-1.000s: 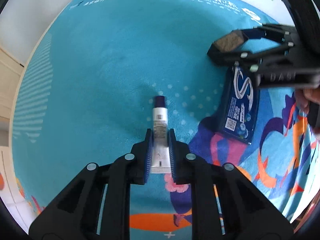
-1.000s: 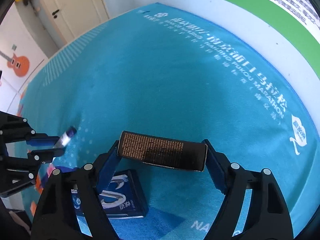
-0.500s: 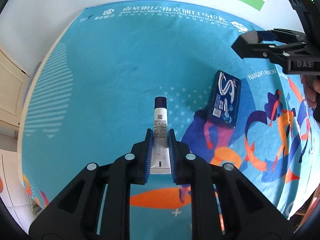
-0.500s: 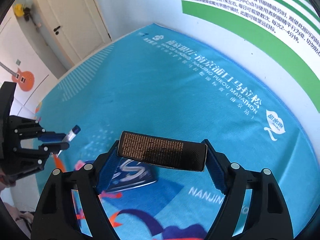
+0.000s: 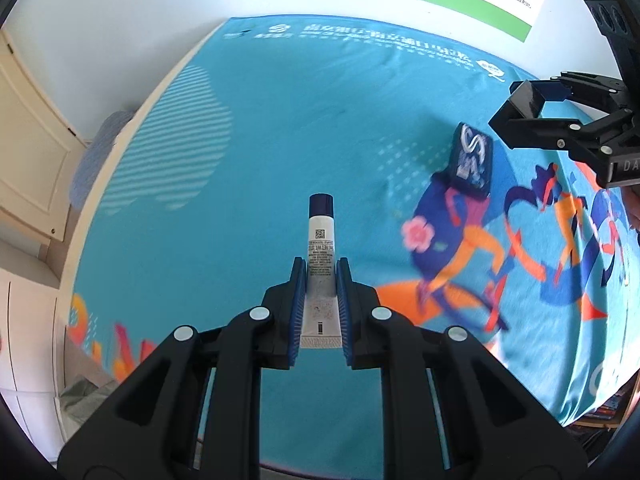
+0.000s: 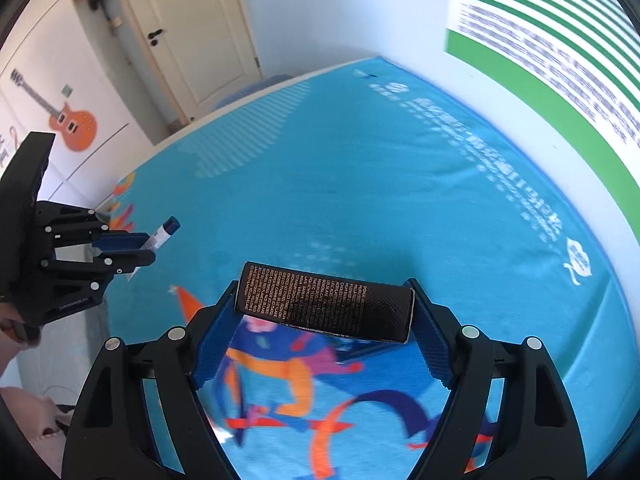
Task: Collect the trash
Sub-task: 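Lift and carry the black box and white tube over the wastebasket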
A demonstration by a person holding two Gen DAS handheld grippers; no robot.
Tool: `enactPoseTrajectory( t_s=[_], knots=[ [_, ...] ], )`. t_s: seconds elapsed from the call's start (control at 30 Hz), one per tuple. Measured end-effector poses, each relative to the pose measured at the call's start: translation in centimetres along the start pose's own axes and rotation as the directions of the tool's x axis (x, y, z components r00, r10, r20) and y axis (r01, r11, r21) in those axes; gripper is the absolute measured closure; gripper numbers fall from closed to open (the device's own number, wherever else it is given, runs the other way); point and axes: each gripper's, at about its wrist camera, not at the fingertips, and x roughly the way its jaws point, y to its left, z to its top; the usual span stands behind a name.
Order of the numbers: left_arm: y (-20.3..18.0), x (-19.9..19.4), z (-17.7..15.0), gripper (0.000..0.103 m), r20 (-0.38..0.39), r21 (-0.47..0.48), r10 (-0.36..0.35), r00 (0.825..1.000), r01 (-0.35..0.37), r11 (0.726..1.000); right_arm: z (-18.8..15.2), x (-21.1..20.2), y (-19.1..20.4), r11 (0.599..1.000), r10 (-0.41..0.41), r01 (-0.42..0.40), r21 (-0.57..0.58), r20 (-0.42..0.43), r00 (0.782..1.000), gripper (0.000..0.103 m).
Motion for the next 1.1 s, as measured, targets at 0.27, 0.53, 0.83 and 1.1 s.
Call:
enactPoseTrajectory(
  t_s=[0.27, 0.53, 0.83, 1.1],
  knots=[
    [4.7, -2.9, -5.7, 0.089, 0.0, -0.077, 0.047, 0.999, -0.047, 0.996, 0.5, 1.5, 7.9, 0.993, 0.074, -0.076, -0.093, -0.026, 0.997, 0.024],
    [9.5, -5.3, -12.4, 0.089, -0.021, -0.184, 0.088, 0.996, -0.09, 0.979, 1.4, 3.5, 17.0, 0.963, 0.156, -0.166, -0.214, -0.063, 0.986, 0.024],
    [14.2, -7.1, -21.0, 0.089, -0.068, -0.335, 0.129, 0.989, -0.145, 0.931, 1.6, 5.8, 27.5, 0.89, 0.244, -0.278, -0.361, -0.137, 0.96, 0.024],
    [17.1, -8.1, -27.9, 0.089, -0.117, -0.46, 0.147, 0.982, -0.185, 0.868, 1.0, 7.4, 35.0, 0.804, 0.297, -0.365, -0.469, -0.215, 0.931, 0.024]
  ],
)
